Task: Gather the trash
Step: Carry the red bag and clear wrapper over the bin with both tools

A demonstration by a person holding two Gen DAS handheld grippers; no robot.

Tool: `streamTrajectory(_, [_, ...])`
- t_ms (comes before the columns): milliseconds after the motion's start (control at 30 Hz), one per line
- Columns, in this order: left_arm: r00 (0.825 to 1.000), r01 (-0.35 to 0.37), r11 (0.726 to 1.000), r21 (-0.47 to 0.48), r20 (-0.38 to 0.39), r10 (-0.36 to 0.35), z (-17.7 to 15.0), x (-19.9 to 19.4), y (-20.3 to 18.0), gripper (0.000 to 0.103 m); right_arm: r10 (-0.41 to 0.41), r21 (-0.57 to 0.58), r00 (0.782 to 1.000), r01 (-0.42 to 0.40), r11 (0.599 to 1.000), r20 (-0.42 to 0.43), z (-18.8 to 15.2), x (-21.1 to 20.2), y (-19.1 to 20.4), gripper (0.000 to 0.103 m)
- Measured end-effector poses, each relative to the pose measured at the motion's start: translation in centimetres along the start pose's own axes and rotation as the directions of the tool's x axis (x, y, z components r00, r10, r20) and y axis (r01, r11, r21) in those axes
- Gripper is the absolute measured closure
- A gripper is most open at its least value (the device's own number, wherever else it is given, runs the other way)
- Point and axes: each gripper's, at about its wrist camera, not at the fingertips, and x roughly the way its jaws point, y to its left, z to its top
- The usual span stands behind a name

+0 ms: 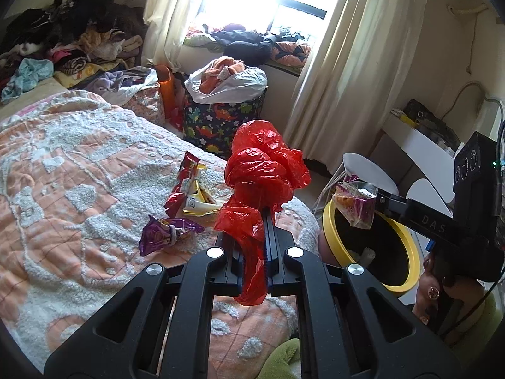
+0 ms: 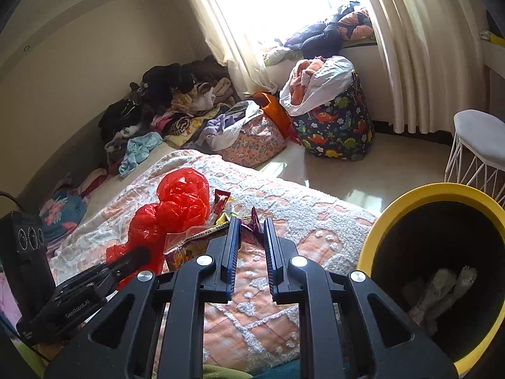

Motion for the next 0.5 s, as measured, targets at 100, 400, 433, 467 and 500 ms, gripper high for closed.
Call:
streamTrajectory(100, [1.0,0.01,1.0,0.013,-0.005,-0.01,0.0,0.2,-0.8,0.098,-0.012,0.019,1.0,0.011,1.0,0.014,0.3,-0.8,-1.1,0.088])
streamTrajectory(400, [0.999,0.037,0.998,0.044,-0.019,-0.036,-0.1,0.9,-3.0,0.098,-0.051,0.077,0.998,0.047,0.996,0.047,1.0,-2.5,-4.1,0.088])
streamTrajectory(433, [0.999,0.041,0.998,0.047,-0.02,-0.041,-0.1,1.0,-3.2,0.098,-0.055,0.085,0.997,0.051,0.995,0.051,1.1,-2.7,-4.4,0.088])
streamTrajectory(467, [0.999,0.043,0.998,0.051,-0.021,-0.042,-0.1,1.0,-3.4,0.098,-0.061,0.093,0.997,0.056,0.994,0.055,1.1,-2.9,-4.8,0.088])
streamTrajectory(500, [0.999,0.046,0.997,0.054,-0.022,-0.045,-0.1,1.1,-3.6,0.098,-0.067,0.099,0.996,0.061,0.993,0.058,1.1,-3.0,-5.0,0.088])
